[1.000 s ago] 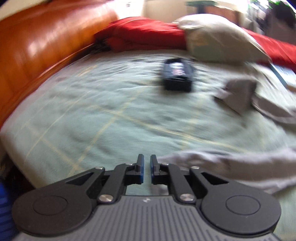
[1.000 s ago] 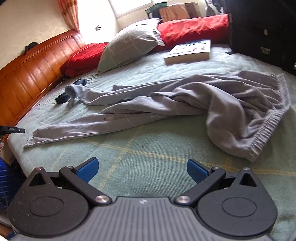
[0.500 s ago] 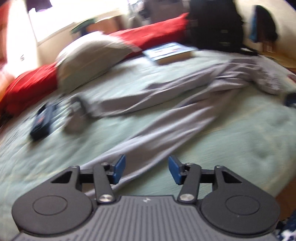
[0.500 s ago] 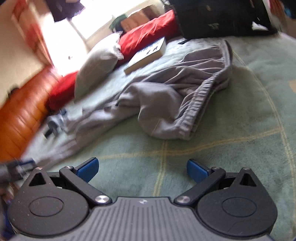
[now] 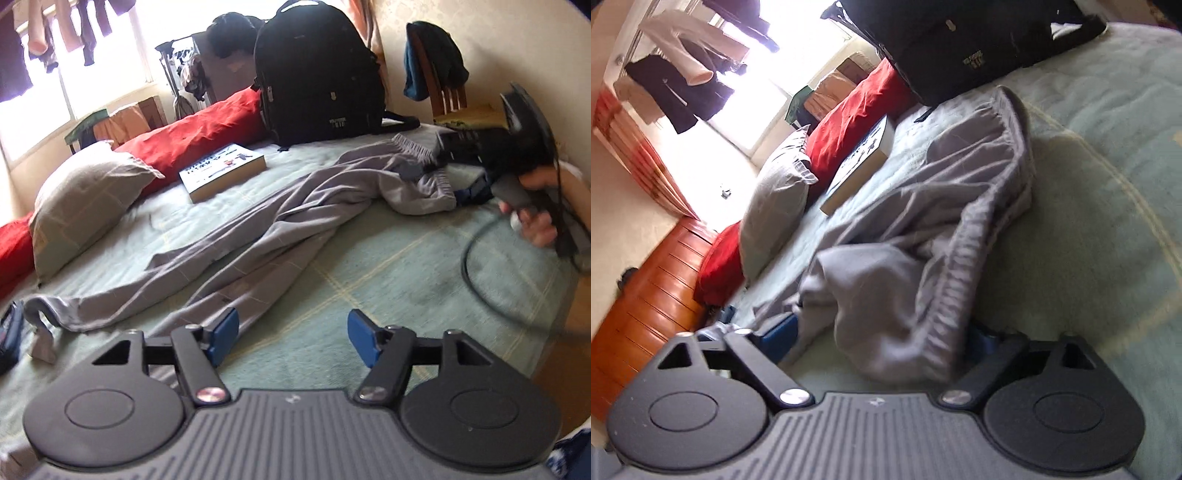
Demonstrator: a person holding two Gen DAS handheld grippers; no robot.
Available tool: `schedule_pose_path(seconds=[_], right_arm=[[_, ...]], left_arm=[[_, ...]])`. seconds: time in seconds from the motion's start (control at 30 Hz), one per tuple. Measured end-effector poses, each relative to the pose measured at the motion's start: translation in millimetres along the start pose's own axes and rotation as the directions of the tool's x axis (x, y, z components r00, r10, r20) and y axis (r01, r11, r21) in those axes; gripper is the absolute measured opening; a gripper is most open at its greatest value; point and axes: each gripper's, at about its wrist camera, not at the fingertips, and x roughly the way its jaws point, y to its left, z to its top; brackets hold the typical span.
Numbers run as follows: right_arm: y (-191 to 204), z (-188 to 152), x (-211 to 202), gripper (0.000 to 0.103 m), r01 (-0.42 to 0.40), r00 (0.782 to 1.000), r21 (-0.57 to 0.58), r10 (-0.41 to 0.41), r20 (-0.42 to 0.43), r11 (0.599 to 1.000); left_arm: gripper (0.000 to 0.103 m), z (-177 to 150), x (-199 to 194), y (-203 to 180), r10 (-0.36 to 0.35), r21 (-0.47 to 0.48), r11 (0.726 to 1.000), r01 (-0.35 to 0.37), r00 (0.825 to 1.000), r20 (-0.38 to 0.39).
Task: Fold clothes
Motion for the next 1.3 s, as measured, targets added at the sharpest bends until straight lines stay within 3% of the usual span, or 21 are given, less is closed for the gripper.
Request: schedule_pose_path(seconds=[0.13,0.23,0.33,0.57,0.9,1.0,1.1,1.17,1.23,1.3], right_arm=[[-14,1,3,0.054,0.039,0.998,0.022,-0.040,0.042,0.999],[-23,5,6,0.020,0.075,0.995,0.069,-0.079,0.053,0.995],[-25,10,1,0.021,0.072,0.997,0.096,-0.076,0.034,0.993],[-8,30,-49,0.021,0.084,0.996,-0.013,-0.083,0.044,0.996],[-23,41,-111,0.023,0.271,0.962,-0.129,-0.273,-0.003,0.954],[-23,33,-116,0.027,0.332,0.942,-0.174,-0.336,0.004,0.927],[-11,23,-129,0.039,0.386,0.922,-0.242,-0.380,0.073,0.890],[-1,19,-139,0.045,0.380,0.925,-0.270,-0.362,0.115,0.885],[12,15,-144,0.059,0.366,0.930,-0.314,-0.340,0.138,0.876],[28,11,-137,0.061,0.339,0.941,-0.376,-0.317,0.122,0.863]], left_arm=[[0.067,-2,1,5,0.019,-0.052,0.998,-0.019,1.000,-0.014],[0.067,-3,0,6,0.033,-0.073,0.997,-0.034,0.999,-0.018],[0.067,-4,-4,5,0.036,-0.081,0.996,-0.037,0.999,-0.018],[0.067,-3,-9,1,0.035,-0.056,0.998,-0.035,0.999,-0.015],[0.067,-4,-11,-5,0.034,-0.039,0.999,-0.035,0.999,-0.017],[0.068,-4,-13,-8,0.035,-0.035,0.999,-0.036,0.999,-0.017],[0.069,-4,-13,-8,0.040,-0.032,0.999,-0.040,0.999,-0.022],[0.069,-5,-12,-8,0.044,-0.028,0.999,-0.044,0.999,-0.031],[0.069,-6,-9,-8,0.048,-0.019,0.999,-0.049,0.998,-0.042],[0.069,-8,-6,-8,0.052,-0.001,0.999,-0.052,0.997,-0.056]])
